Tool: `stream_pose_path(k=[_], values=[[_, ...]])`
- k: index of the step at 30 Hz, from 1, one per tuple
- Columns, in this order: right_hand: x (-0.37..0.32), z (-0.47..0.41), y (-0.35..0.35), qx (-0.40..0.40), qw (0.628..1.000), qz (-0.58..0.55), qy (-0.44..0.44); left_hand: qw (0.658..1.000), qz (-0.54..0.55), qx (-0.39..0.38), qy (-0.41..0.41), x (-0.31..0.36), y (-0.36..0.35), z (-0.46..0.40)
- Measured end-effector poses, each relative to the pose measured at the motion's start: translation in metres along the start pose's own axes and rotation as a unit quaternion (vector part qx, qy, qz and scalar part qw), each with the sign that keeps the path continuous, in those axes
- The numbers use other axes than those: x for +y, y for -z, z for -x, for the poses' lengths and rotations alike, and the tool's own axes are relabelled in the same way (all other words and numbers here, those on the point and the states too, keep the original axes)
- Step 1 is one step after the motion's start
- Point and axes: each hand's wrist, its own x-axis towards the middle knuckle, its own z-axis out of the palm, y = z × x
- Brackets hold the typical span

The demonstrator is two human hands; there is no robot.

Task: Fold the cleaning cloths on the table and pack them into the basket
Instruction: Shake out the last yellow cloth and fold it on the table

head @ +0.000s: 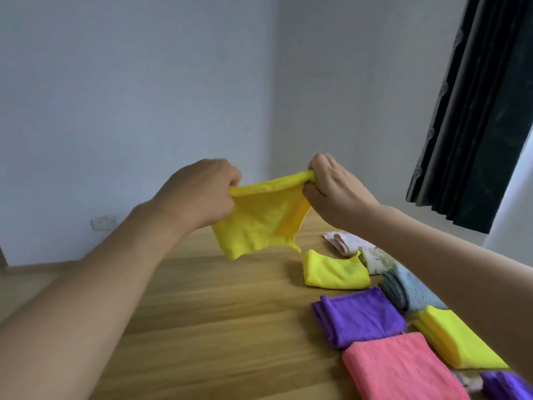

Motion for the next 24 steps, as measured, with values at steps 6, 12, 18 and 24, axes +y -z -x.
stream_pose_path(k=[6, 12, 18, 24], values=[[-0.009, 0.064, -0.03, -0.478, 0.87, 0.064, -0.105, 0.9, 0.108, -0.423, -0.004, 0.008, -0.055, 0.069], [-0.026, 0.092, -0.061, -0.649, 0.751, 0.097, -0.066, 0.763, 0.282, -0.575, 0.089, 0.006, -0.114, 0.116], [-0.017, 0.06, -0.101, -0.518, 0.85, 0.027, -0.09, 0.879, 0.203, -0.387, 0.192, -0.034, -0.15, 0.105], [-0.009, 0.043, -0.167, -0.406, 0.909, 0.038, -0.086, 0.954, 0.08, -0.133, 0.255, -0.048, -0.207, 0.122]])
